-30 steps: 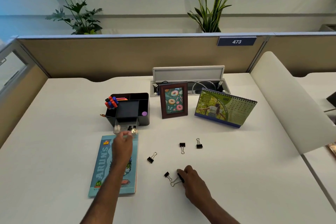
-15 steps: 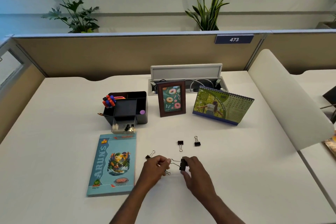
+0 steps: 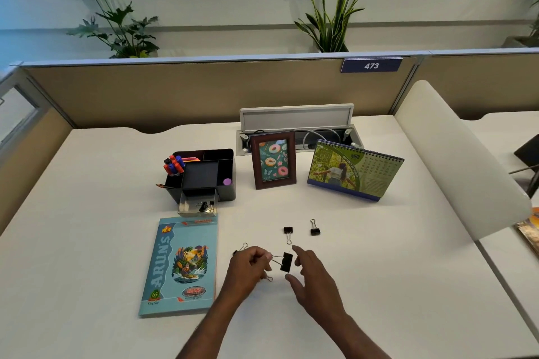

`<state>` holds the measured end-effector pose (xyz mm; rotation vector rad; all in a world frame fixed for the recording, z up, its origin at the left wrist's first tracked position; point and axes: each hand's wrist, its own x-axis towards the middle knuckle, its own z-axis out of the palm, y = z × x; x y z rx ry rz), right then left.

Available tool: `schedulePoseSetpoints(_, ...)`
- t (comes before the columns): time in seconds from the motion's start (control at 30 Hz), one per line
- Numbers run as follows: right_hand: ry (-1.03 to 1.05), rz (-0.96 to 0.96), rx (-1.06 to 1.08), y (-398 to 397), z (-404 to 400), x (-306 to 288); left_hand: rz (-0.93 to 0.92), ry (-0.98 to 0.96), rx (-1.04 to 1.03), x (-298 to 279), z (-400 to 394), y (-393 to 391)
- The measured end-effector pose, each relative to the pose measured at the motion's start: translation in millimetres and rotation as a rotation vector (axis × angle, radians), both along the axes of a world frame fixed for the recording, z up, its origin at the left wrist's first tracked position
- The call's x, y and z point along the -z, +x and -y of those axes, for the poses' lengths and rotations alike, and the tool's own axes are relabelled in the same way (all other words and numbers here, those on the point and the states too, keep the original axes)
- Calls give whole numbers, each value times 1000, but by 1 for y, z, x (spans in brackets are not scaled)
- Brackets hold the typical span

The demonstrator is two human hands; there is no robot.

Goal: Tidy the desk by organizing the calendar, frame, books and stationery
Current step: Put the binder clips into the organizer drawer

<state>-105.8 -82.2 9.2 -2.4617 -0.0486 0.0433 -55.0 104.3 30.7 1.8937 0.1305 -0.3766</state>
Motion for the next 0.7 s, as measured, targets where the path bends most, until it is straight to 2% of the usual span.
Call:
schedulePoseSetpoints(0.17, -11, -17, 11, -4, 3, 4, -11, -7, -70, -5, -19, 17)
schedulePoseSetpoints(0.33, -29, -40, 23, -7, 6, 8, -6, -123, -342, -23, -59, 48)
schedulePoseSetpoints(0.5, -36, -51, 28, -6, 9, 10, 3, -83, -615, -23, -106, 90)
schedulePoseSetpoints(0.7, -46, -68, 27, -8, 11, 12, -37, 16, -694, -15, -130, 130)
